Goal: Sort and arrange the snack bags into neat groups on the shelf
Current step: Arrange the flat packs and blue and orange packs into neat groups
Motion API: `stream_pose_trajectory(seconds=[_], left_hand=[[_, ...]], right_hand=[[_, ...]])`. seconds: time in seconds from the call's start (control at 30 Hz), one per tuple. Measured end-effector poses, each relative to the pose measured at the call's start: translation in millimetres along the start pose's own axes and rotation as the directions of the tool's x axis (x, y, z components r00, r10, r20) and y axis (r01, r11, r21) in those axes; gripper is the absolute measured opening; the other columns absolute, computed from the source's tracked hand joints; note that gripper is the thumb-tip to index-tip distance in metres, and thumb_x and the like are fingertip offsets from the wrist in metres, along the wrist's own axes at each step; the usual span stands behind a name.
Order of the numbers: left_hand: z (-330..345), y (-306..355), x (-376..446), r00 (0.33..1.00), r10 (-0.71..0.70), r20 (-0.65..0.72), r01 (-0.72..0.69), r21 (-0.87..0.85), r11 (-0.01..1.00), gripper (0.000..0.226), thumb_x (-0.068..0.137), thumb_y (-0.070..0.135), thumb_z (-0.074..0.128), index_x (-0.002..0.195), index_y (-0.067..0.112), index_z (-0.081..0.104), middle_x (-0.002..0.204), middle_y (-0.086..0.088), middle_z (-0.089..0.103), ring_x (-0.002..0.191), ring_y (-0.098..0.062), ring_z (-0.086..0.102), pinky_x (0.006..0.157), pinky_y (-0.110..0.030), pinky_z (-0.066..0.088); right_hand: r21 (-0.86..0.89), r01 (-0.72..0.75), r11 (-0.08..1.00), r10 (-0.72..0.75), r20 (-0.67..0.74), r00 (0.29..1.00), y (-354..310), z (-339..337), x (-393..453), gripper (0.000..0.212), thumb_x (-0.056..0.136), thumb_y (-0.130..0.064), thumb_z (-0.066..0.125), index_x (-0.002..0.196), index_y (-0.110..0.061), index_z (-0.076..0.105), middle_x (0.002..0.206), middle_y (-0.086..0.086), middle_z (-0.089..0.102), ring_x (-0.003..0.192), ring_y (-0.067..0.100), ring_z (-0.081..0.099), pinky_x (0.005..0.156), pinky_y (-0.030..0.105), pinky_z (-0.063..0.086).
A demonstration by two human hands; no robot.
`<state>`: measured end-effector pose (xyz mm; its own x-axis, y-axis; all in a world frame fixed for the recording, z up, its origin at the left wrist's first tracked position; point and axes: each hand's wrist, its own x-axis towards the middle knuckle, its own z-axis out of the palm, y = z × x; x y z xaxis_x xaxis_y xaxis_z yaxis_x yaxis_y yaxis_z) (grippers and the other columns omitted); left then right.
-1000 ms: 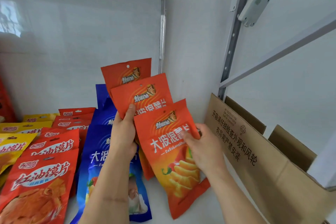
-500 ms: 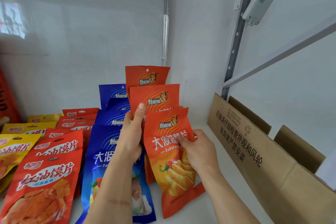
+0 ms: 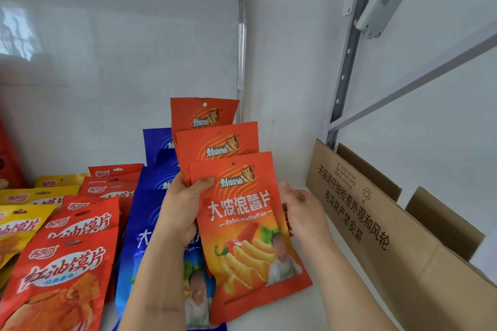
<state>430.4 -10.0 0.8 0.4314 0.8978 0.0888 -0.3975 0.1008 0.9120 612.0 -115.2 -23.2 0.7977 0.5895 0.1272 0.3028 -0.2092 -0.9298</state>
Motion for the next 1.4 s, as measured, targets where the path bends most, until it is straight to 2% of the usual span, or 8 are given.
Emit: stream_pose_trajectory(seconds=[0.17, 0.27, 0.57, 0.7, 0.8, 0.9, 1.2, 1.4], left_hand=[[-9, 2, 3, 0.995, 0.000, -0.097, -0.003, -0.029, 1.000, 0.020, 0.091, 0.010, 0.069, 0.109, 0.019, 0.066, 0.093, -0.007, 0.079, 0.077, -0.027, 0.077, 0.065, -0.040, 0.059], [-9, 0, 5, 0.993, -0.003, -0.114, 0.000, -0.027, 1.000, 0.019, 0.092, 0.010, 0.068, 0.108, 0.020, 0.066, 0.091, -0.005, 0.079, 0.076, -0.026, 0.077, 0.064, -0.040, 0.060], [-10, -3, 8, 0.989, -0.007, -0.146, 0.005, -0.011, 1.000, 0.019, 0.092, 0.011, 0.068, 0.108, 0.021, 0.065, 0.087, -0.003, 0.079, 0.072, -0.025, 0.077, 0.063, -0.039, 0.059], [-8, -2, 9, 0.989, -0.004, -0.149, 0.002, -0.010, 1.000, 0.018, 0.093, 0.012, 0.068, 0.107, 0.022, 0.065, 0.084, -0.002, 0.079, 0.069, -0.024, 0.077, 0.059, -0.037, 0.059], [-5, -2, 9, 0.990, 0.001, -0.144, -0.002, -0.013, 1.000, 0.016, 0.094, 0.013, 0.067, 0.106, 0.023, 0.065, 0.084, -0.001, 0.079, 0.070, -0.023, 0.077, 0.061, -0.038, 0.059], [-2, -3, 8, 0.989, 0.010, -0.146, -0.011, -0.008, 1.000, 0.016, 0.095, 0.014, 0.066, 0.107, 0.024, 0.065, 0.087, -0.002, 0.079, 0.076, -0.026, 0.077, 0.067, -0.043, 0.059], [5, -8, 14, 0.972, 0.137, -0.190, -0.119, 0.102, 0.988, 0.025, 0.095, 0.027, 0.066, 0.120, 0.029, 0.061, 0.111, -0.005, 0.075, 0.093, -0.031, 0.075, 0.083, -0.059, 0.059], [11, -7, 11, 0.942, 0.241, -0.232, -0.194, 0.207, 0.959, 0.011, 0.098, 0.034, 0.062, 0.106, 0.041, 0.057, 0.109, 0.003, 0.073, 0.095, -0.025, 0.073, 0.087, -0.055, 0.059]], right_hand=[[-0.203, -0.107, 0.973, 0.117, 0.040, 0.992, 14, 9, 24, 0.056, 0.092, -0.058, 0.048, 0.120, -0.011, 0.061, 0.110, 0.009, 0.068, 0.103, 0.026, 0.062, 0.081, 0.032, 0.044], [-0.243, -0.134, 0.961, 0.166, 0.116, 0.979, 15, 19, 32, 0.067, 0.089, -0.065, 0.046, 0.123, -0.009, 0.060, 0.115, 0.012, 0.068, 0.107, 0.029, 0.063, 0.079, 0.032, 0.045], [-0.086, -0.270, 0.959, 0.282, 0.197, 0.939, 8, 27, 43, 0.042, 0.087, -0.046, 0.066, 0.073, -0.007, 0.059, 0.050, 0.005, 0.055, 0.034, 0.017, 0.049, 0.037, 0.014, 0.032], [0.014, -0.249, 0.968, 0.237, 0.263, 0.935, 8, 20, 40, 0.024, 0.089, -0.021, 0.069, 0.070, -0.009, 0.061, 0.052, 0.006, 0.058, 0.035, 0.014, 0.050, 0.038, 0.013, 0.035], [-0.070, -0.143, 0.987, 0.151, 0.121, 0.981, 18, 7, 43, 0.014, 0.089, -0.023, 0.067, 0.079, -0.015, 0.063, 0.073, 0.004, 0.067, 0.065, 0.023, 0.064, 0.061, 0.030, 0.054], [-0.132, -0.072, 0.989, 0.070, -0.019, 0.997, 16, -22, 40, 0.011, 0.097, -0.027, 0.057, 0.095, -0.017, 0.060, 0.091, 0.000, 0.066, 0.085, 0.022, 0.062, 0.076, 0.034, 0.048], [-0.280, 0.141, 0.950, -0.212, -0.243, 0.947, -20, -82, 7, 0.018, 0.102, -0.035, 0.047, 0.103, -0.018, 0.047, 0.090, -0.004, 0.058, 0.080, 0.021, 0.058, 0.069, 0.034, 0.046], [-0.364, 0.193, 0.911, -0.333, -0.377, 0.864, -37, -95, -17, 0.026, 0.101, -0.039, 0.046, 0.118, -0.019, 0.047, 0.102, 0.000, 0.067, 0.093, 0.028, 0.067, 0.072, 0.036, 0.050]])
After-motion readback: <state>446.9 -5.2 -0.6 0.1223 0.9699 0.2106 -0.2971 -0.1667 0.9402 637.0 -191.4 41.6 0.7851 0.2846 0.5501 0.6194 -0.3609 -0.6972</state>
